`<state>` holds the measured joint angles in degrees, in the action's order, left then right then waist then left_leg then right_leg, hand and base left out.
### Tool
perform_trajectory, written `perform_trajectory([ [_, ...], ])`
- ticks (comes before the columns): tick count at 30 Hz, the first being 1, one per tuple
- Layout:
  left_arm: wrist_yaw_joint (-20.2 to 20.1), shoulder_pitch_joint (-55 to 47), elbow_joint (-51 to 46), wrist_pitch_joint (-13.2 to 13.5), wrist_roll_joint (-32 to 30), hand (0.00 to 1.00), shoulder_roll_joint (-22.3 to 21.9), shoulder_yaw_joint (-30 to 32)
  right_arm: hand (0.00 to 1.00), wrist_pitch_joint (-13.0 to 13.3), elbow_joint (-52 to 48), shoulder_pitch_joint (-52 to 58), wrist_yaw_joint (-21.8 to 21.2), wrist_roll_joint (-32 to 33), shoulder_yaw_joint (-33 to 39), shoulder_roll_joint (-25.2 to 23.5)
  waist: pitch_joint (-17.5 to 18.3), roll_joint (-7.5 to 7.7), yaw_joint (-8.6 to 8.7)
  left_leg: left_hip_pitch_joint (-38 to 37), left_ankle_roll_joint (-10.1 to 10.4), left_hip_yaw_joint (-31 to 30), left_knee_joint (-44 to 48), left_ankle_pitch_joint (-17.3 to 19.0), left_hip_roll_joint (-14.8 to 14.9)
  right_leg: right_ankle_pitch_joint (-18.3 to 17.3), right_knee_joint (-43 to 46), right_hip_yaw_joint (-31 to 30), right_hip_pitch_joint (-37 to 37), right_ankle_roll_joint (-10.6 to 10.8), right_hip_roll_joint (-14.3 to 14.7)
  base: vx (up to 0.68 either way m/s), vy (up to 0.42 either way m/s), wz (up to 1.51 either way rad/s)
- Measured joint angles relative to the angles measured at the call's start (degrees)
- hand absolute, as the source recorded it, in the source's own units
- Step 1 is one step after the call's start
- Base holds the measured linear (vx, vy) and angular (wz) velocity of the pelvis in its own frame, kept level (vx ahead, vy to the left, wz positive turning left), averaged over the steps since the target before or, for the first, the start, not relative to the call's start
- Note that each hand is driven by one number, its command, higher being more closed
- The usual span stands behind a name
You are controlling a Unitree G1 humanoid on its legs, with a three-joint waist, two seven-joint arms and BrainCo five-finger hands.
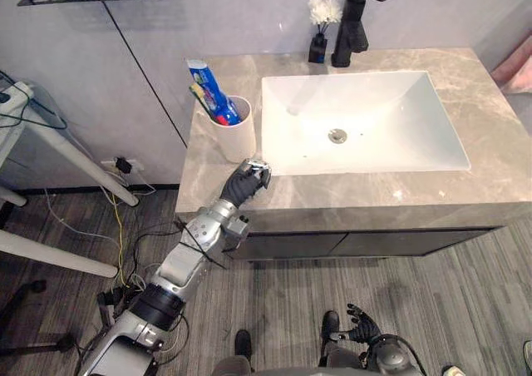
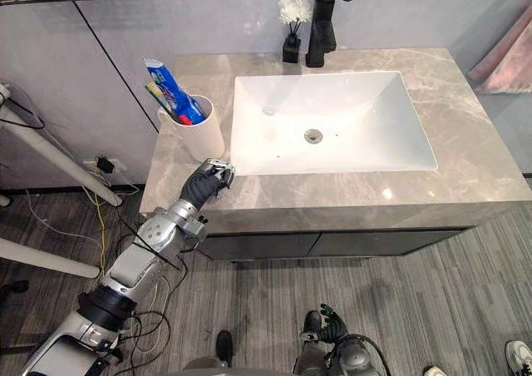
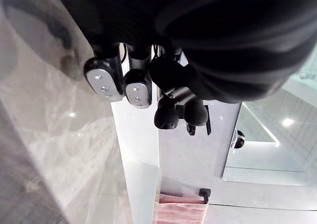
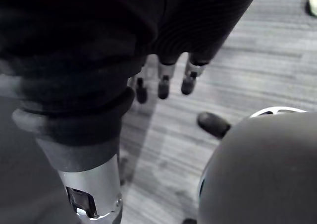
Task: Organize washtable
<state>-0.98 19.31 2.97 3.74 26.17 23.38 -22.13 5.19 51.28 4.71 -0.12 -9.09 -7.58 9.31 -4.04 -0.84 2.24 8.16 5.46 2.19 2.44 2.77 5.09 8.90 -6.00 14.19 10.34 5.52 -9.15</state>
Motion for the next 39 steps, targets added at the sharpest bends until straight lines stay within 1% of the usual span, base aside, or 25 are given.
perform_trajectory([
  [3, 0.57, 0.62, 1.16, 0.66, -0.42, 1.00, -0.59, 0.33, 0.00, -0.01, -0.98, 0.18, 0.03, 0.00, 0.78, 0.00, -0.29, -0.39, 0.00, 0.24, -0.06, 0.38, 0.01, 0.20, -0.04, 0.02, 0.00, -0.30, 0.45, 0.03, -0.02, 0.02, 0.011, -0.07],
  [5, 1.40, 3.23, 2.84, 0.97, -1.63, 1.00, -0.67, 0.72, 0.00, -0.02, -1.18, 0.15, 0.11, 0.00, 0.99, 0.13, -0.80, -0.77, -0.04, 1.03, -0.07, 0.42, 0.28, 0.23, -0.06, 0.12, 0.00, -0.38, 1.11, 0.04, -0.02, 0.00, 0.000, 0.00],
  [8, 2.43, 6.04, 4.85, 1.24, -2.32, 1.00, -0.82, 2.80, 0.00, -0.01, -2.88, 0.19, 0.21, 0.00, 0.98, 0.22, -1.93, -0.95, -0.05, 1.81, -0.07, 0.88, 0.52, 0.23, -0.03, 0.39, 0.02, -0.90, 2.09, 0.01, -0.02, -0.01, 0.005, -0.07],
  [10, 2.59, 8.33, 5.27, 1.36, -3.23, 1.00, -0.76, 3.81, 0.00, 0.02, -3.45, 0.22, 0.25, 0.02, 0.98, 0.22, -2.59, -0.86, -0.27, 3.33, -0.10, 1.45, 0.95, 0.21, -0.11, 0.98, 0.03, -1.70, 3.74, -0.15, -0.06, -0.03, 0.012, -0.15],
  [12, 3.49, 11.55, 6.73, 1.73, -4.39, 1.00, -0.74, 5.06, 0.00, 0.11, -4.78, 0.17, 0.26, 0.03, 0.96, 0.19, -3.99, -0.71, -0.20, 4.34, -0.11, 1.98, 1.70, 0.20, -0.15, 1.53, 0.25, -2.35, 4.80, -0.29, -0.10, -0.03, 0.012, -0.13],
  [16, 4.21, 13.97, 8.66, 1.68, -4.48, 1.00, -0.66, 7.07, 0.00, 0.59, -5.65, 0.19, 0.37, 0.04, 0.96, 0.18, -5.16, -0.63, 0.02, 4.79, -0.10, 2.57, 2.25, 0.21, -0.17, 2.04, 0.26, -3.38, 5.55, -0.37, -0.08, -0.03, 0.005, -0.12],
  [19, 4.86, 16.41, 9.37, 1.61, -4.57, 1.00, 0.24, 7.54, 0.00, 0.94, -6.71, 0.22, 0.36, 0.07, 0.94, 0.17, -6.76, -0.21, -0.06, 5.48, -0.10, 2.61, 2.85, 0.21, -0.13, 2.49, 0.23, -3.61, 6.13, -0.64, -0.04, -0.05, -0.002, -0.03],
  [25, 4.84, 19.37, 11.35, 1.40, -4.58, 1.00, 1.78, 8.55, 0.00, 1.08, -7.92, 0.42, 0.13, 0.09, 0.93, 0.27, -7.62, -0.17, 0.00, 6.98, -0.05, 2.72, 4.08, 0.23, -0.03, 2.94, 0.27, -3.84, 7.28, -0.91, 0.02, -0.02, -0.004, -0.02],
  [28, 4.81, 21.17, 11.36, 1.40, -4.56, 1.00, 2.66, 7.54, 0.00, 1.11, -8.43, 0.42, 0.16, 0.10, 0.93, 0.33, -8.56, 0.12, -0.13, 7.56, -0.04, 2.77, 4.49, 0.23, -0.04, 3.18, 0.27, -3.95, 7.68, -1.04, 0.00, 0.00, 0.000, 0.00],
  [30, 4.71, 23.67, 12.07, 1.49, -4.52, 1.00, 4.60, 5.09, 0.00, 1.11, -8.86, 0.43, 0.19, 0.11, 0.87, 0.30, -9.17, 0.46, -0.25, 8.10, -0.04, 2.77, 4.80, 0.23, -0.04, 3.35, 0.27, -3.97, 8.10, -1.16, -0.02, 0.00, 0.000, 0.00],
  [32, 4.63, 25.45, 12.66, 1.46, -4.41, 1.00, 5.54, 3.79, 0.00, 1.12, -9.33, 0.43, 0.22, 0.13, 0.79, 0.27, -9.75, 0.65, -0.24, 8.23, -0.02, 2.76, 4.96, 0.25, -0.04, 3.38, 0.27, -3.97, 8.15, -1.19, -0.02, 0.00, 0.000, 0.00],
  [35, 4.15, 30.81, 14.04, 1.68, -4.33, 1.00, 7.58, 1.52, 0.00, 1.23, -10.30, 0.40, 0.19, 0.77, 0.73, 0.26, -10.77, 1.17, -0.22, 10.64, 0.10, 2.75, 6.17, 0.34, 0.00, 3.97, 0.28, -4.12, 10.08, -1.37, -0.01, 0.00, 0.000, 0.00],
  [39, 4.63, 36.65, 16.97, 2.01, -4.25, 1.00, 9.02, -0.51, 0.00, 1.74, -11.61, 0.42, 0.31, 2.26, 0.30, 0.45, -12.17, 1.46, 0.01, 11.97, 0.12, 2.83, 6.86, 0.36, 0.04, 4.39, 0.29, -4.34, 11.18, -1.50, 0.02, 0.00, 0.000, -0.01],
])
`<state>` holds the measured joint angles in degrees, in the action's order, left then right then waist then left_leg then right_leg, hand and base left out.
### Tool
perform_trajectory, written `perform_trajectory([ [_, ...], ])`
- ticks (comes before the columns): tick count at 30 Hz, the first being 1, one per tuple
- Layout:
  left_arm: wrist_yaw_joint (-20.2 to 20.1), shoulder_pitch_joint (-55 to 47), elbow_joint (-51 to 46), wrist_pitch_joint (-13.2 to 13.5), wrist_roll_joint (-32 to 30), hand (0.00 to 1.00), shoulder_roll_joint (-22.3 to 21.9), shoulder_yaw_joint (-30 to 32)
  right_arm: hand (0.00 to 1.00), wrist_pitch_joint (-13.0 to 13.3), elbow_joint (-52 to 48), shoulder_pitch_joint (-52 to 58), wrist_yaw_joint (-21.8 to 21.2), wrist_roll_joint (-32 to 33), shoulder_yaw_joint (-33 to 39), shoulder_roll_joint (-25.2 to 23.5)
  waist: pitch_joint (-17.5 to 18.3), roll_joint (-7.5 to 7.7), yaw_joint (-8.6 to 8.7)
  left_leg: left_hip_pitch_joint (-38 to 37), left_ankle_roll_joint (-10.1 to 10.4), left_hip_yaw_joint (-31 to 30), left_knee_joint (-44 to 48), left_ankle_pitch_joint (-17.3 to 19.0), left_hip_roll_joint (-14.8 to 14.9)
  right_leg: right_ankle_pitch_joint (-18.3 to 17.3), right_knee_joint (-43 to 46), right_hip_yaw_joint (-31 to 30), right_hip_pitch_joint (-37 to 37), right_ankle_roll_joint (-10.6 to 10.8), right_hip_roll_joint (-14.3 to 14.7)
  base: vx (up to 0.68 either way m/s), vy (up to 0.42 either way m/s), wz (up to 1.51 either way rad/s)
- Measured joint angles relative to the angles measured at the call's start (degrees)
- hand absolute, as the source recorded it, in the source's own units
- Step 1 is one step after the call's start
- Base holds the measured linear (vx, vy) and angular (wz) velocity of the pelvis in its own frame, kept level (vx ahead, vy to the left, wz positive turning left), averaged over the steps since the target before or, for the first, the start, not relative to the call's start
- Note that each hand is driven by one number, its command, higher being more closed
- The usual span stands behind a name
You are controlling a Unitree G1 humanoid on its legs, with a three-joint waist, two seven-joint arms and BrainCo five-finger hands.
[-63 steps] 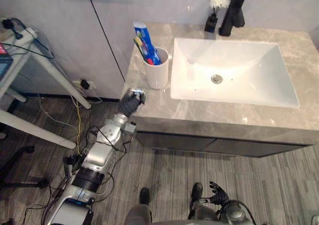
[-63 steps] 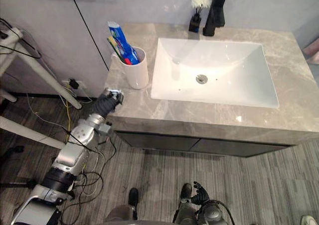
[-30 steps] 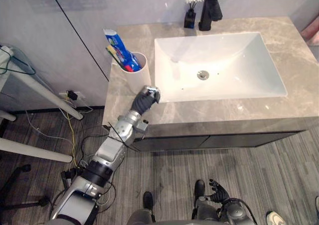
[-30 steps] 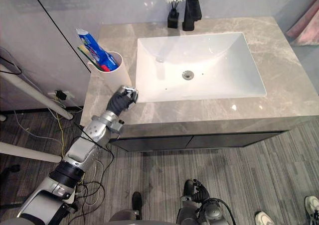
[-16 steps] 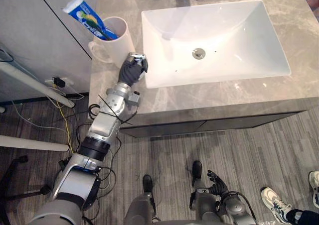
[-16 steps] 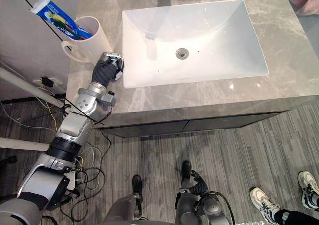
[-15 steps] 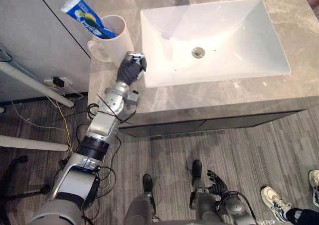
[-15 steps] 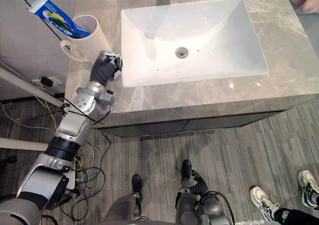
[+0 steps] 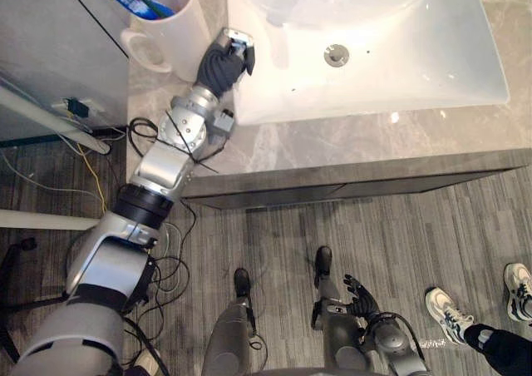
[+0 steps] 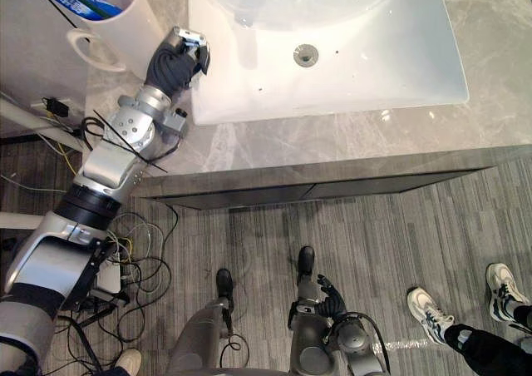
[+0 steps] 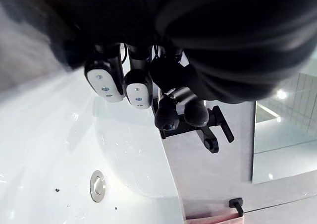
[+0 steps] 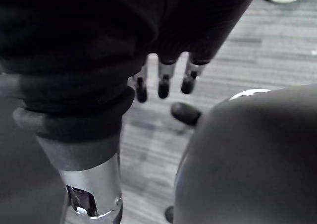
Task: Organize washtable
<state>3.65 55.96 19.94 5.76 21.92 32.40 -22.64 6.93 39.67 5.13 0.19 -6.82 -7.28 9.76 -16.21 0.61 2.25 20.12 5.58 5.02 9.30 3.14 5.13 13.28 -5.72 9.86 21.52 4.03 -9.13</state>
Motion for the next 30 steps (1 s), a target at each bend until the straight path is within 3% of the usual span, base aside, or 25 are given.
perform_trajectory([
  [7, 0.17, 3.98, 2.54, 1.86, 0.05, 1.00, 0.32, -1.93, 0.00, 0.72, -0.75, 0.01, 0.58, 0.21, -1.78, 0.88, -0.38, 0.22, -0.07, 2.16, 0.00, -0.02, 0.98, 0.14, 0.05, 0.32, 0.00, -0.17, 1.75, -0.21, 0.00, 0.00, 0.000, 0.00],
  [16, -0.01, 4.00, 2.12, 1.34, 0.66, 1.00, 2.14, -2.02, 0.00, 0.72, -3.40, 1.82, 0.86, 0.12, -1.85, 0.73, -0.75, 0.35, -0.87, 2.15, 0.62, 0.80, 3.00, 1.45, 1.52, 0.01, 0.02, -0.71, 1.34, -0.89, 1.16, 0.00, 0.000, -0.06],
  [20, -1.33, -0.50, -4.54, 0.92, 2.70, 1.00, 3.18, -2.18, 0.00, 0.47, -2.98, 1.97, 0.80, -0.03, -1.86, 0.67, -0.73, 0.15, -1.81, 0.37, 0.85, -0.07, 2.89, 1.60, 2.02, -0.17, 0.02, -0.11, -0.68, -1.05, 1.47, 0.01, 0.005, 0.02],
  [25, -3.45, -9.75, -17.52, 1.31, 7.18, 1.00, 8.06, -2.98, 0.00, 0.44, -2.97, 2.97, 0.84, -0.03, -1.76, 0.86, -0.17, -0.72, -3.35, -0.44, 0.84, -1.67, 2.71, 1.59, 1.70, -0.80, 0.02, 1.70, -2.52, -0.76, 1.43, 0.00, 0.016, 0.17],
  [27, -4.99, -16.20, -22.37, 1.50, 9.07, 1.00, 11.97, -2.96, 0.00, 0.47, -2.97, 3.78, 0.86, -0.04, -1.75, 0.79, 0.49, -1.19, -3.90, -0.79, 0.85, -2.55, 2.65, 1.59, 1.70, -1.16, 0.01, 2.81, -3.53, -0.79, 1.40, 0.01, 0.021, 0.22],
  [30, -5.56, -20.40, -24.80, 1.64, 10.65, 1.00, 13.97, -2.22, 0.00, 0.42, -2.79, 4.43, 0.83, -0.06, -1.81, 0.77, 1.15, -1.50, -5.73, -0.76, 0.86, -2.82, 2.48, 1.58, 1.63, -1.23, 0.01, 3.14, -3.64, -0.74, 1.38, 0.02, 0.018, 0.08],
])
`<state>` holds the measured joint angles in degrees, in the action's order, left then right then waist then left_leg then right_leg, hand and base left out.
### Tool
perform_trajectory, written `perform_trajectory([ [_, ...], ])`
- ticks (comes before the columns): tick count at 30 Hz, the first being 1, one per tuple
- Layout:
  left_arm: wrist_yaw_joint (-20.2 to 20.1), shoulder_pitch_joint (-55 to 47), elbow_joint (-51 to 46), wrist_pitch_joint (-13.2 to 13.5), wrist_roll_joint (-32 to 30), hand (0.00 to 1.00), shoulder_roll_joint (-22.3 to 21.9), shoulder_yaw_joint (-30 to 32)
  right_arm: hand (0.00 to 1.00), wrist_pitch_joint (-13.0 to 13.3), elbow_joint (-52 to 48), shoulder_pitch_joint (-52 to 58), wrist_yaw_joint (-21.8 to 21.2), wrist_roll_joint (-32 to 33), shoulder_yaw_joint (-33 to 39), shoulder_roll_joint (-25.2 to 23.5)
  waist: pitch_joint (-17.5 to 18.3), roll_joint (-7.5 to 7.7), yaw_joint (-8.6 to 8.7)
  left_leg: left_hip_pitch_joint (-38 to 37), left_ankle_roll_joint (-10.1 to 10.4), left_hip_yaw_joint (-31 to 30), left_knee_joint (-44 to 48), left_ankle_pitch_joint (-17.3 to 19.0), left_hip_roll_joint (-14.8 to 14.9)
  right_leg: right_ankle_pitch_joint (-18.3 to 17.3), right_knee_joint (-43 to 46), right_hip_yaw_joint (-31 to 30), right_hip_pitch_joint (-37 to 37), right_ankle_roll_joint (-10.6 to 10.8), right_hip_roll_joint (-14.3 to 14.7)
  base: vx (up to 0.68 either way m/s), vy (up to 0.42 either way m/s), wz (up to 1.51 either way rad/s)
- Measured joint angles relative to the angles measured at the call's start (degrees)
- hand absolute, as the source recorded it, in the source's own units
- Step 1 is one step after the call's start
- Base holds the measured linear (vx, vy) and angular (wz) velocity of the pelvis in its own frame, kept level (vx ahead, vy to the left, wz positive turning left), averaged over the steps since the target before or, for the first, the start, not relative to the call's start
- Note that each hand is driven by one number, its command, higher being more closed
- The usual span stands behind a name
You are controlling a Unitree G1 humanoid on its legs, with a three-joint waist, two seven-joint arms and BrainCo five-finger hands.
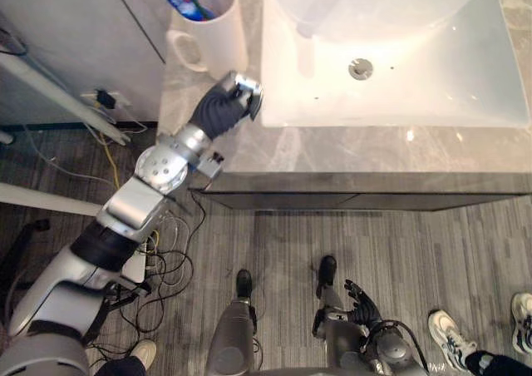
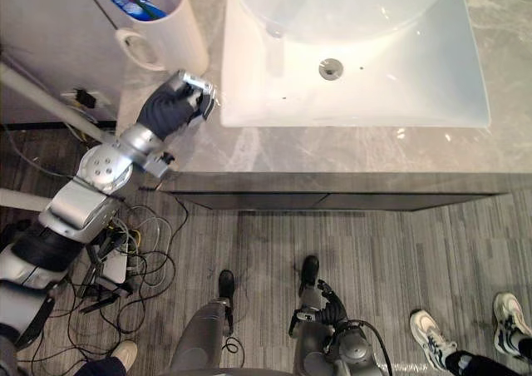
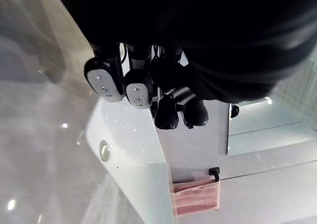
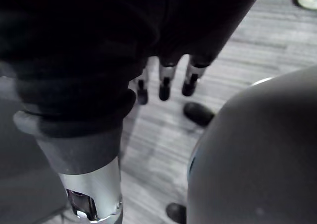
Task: Organize washtable
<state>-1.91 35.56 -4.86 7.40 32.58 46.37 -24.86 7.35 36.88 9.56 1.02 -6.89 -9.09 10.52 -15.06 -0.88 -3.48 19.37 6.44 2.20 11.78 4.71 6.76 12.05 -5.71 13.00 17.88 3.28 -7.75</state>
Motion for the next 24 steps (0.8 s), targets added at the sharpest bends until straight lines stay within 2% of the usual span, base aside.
perform_trajectory([
  [1, -0.53, -1.28, -0.09, 0.09, 0.61, 1.00, 0.03, 0.32, 0.00, 0.00, 0.17, 0.11, 0.00, 0.00, -0.05, -0.01, 0.48, -0.17, -0.57, 0.14, 0.00, -0.33, -0.15, -0.01, -0.13, -0.03, 0.00, 0.31, 0.00, 0.05, -0.08, 0.01, 0.015, 0.15],
  [7, -0.57, -3.01, -0.08, 0.84, 2.91, 1.00, 0.71, 0.39, 0.00, 0.32, 0.34, 0.74, 0.03, 0.05, -1.22, 0.02, 1.88, 0.24, -0.39, 0.27, 0.00, -0.62, -0.93, -0.27, -0.60, -0.06, 0.00, 0.74, 0.17, 0.12, -0.48, 0.01, 0.012, 0.06],
  [11, 0.17, 2.30, 5.93, 1.32, 2.85, 1.00, 1.09, 0.31, 0.00, 0.56, 0.02, 0.89, 0.04, 0.12, -2.61, -0.12, 2.35, 1.01, -0.24, 1.52, 0.01, -0.59, -0.73, -0.30, -0.52, 0.05, 0.01, 0.64, 1.45, 0.15, -0.39, 0.00, 0.000, 0.00],
  [15, 3.42, 6.81, 10.56, 1.42, 2.80, 1.00, -0.76, 0.32, 0.00, 0.49, 0.05, 0.92, 0.14, 0.12, -2.80, -0.77, 2.82, 1.80, 0.50, 1.87, -0.02, -0.56, -0.49, -0.31, -0.58, 0.09, 0.01, 0.61, 1.66, 0.17, -0.46, 0.00, 0.000, 0.00],
  [17, 3.57, 7.49, 11.77, 1.58, 2.75, 1.00, -0.96, 0.32, 0.00, 0.50, 0.02, 0.92, 0.23, 0.13, -3.06, -1.09, 3.06, 2.21, 1.13, 1.93, -0.02, -0.48, -0.50, -0.31, -0.57, 0.11, 0.01, 0.36, 1.87, 0.15, -0.46, 0.01, 0.011, -0.06],
  [24, 4.53, 10.76, 18.15, 1.55, 2.71, 1.00, -4.43, 0.62, 0.00, 0.52, 0.02, 0.93, 0.23, 0.15, -3.37, -1.10, 3.13, 2.63, 1.15, 2.36, 0.01, 0.47, 0.19, -0.25, -0.19, 0.58, 0.01, -0.80, 2.71, 0.01, -0.17, -0.01, 0.005, -0.08],
])
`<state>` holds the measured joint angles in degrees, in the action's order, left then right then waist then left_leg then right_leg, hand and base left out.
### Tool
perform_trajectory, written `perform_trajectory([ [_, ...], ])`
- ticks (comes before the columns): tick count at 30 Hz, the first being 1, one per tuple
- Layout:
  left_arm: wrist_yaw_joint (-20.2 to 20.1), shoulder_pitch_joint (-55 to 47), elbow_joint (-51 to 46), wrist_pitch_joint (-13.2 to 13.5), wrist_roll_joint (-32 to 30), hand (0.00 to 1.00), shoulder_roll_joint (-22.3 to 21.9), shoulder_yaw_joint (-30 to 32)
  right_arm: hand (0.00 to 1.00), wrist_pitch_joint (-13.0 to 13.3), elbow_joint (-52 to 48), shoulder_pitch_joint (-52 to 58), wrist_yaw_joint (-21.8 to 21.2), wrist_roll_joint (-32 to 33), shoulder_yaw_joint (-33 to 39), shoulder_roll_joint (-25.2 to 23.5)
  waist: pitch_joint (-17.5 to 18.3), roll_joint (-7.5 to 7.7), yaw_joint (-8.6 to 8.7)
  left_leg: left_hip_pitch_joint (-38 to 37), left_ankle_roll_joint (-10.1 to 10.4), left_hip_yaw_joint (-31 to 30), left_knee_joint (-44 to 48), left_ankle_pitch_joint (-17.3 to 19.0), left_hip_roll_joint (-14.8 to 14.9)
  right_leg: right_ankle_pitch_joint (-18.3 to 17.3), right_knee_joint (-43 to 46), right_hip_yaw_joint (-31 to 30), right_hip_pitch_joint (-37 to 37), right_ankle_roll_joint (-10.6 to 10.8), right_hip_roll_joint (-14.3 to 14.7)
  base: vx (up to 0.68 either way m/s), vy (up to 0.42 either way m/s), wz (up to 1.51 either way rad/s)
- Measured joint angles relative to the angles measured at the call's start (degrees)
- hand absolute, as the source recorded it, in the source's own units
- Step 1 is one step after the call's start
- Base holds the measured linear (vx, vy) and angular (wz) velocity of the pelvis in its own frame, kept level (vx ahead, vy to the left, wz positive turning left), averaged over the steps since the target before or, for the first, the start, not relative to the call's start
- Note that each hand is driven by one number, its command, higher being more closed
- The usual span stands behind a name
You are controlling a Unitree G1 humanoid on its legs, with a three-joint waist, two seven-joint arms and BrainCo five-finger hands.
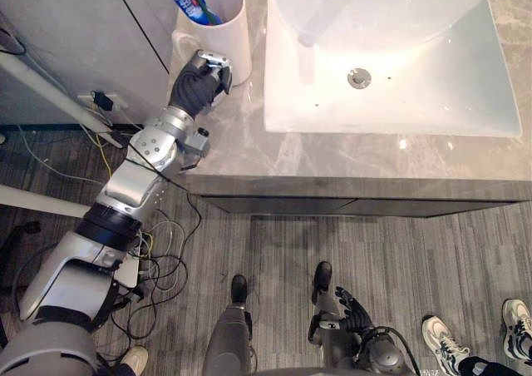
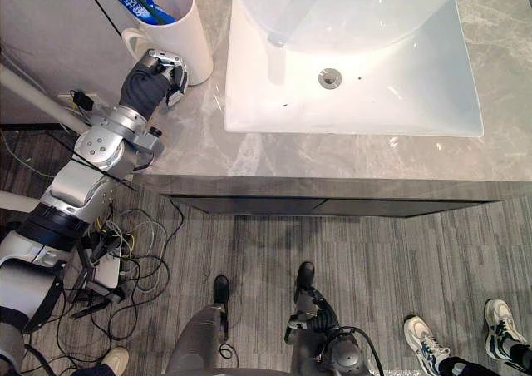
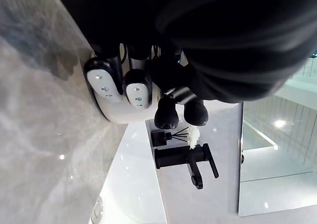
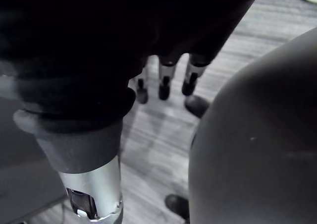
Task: Organize washtable
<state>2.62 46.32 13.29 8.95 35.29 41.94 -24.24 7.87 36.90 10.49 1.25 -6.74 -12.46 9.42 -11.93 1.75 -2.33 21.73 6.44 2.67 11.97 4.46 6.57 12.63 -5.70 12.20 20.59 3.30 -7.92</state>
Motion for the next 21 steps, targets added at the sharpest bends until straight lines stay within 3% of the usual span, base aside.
perform_trajectory([
  [15, 1.30, 9.10, 5.95, 0.02, 0.14, 1.00, 0.50, 2.72, 0.00, -0.41, -2.42, 0.56, 0.08, 0.64, 0.16, -0.07, -1.36, 2.07, -0.04, 4.51, 0.50, 1.94, 2.35, 0.35, 1.68, 0.84, -0.02, -1.61, 4.66, -0.89, 1.09, -0.03, 0.006, -0.07],
  [21, 1.31, 13.32, 11.82, -0.16, 0.01, 1.00, 2.10, 6.45, 0.00, -0.42, -4.75, 1.50, 0.07, 0.70, 0.86, -0.12, -3.28, 2.14, -0.01, 5.94, 1.38, 2.66, 4.05, 1.26, 3.38, 1.03, -0.01, -2.12, 5.90, -1.35, 2.37, -0.01, -0.003, -0.11],
])
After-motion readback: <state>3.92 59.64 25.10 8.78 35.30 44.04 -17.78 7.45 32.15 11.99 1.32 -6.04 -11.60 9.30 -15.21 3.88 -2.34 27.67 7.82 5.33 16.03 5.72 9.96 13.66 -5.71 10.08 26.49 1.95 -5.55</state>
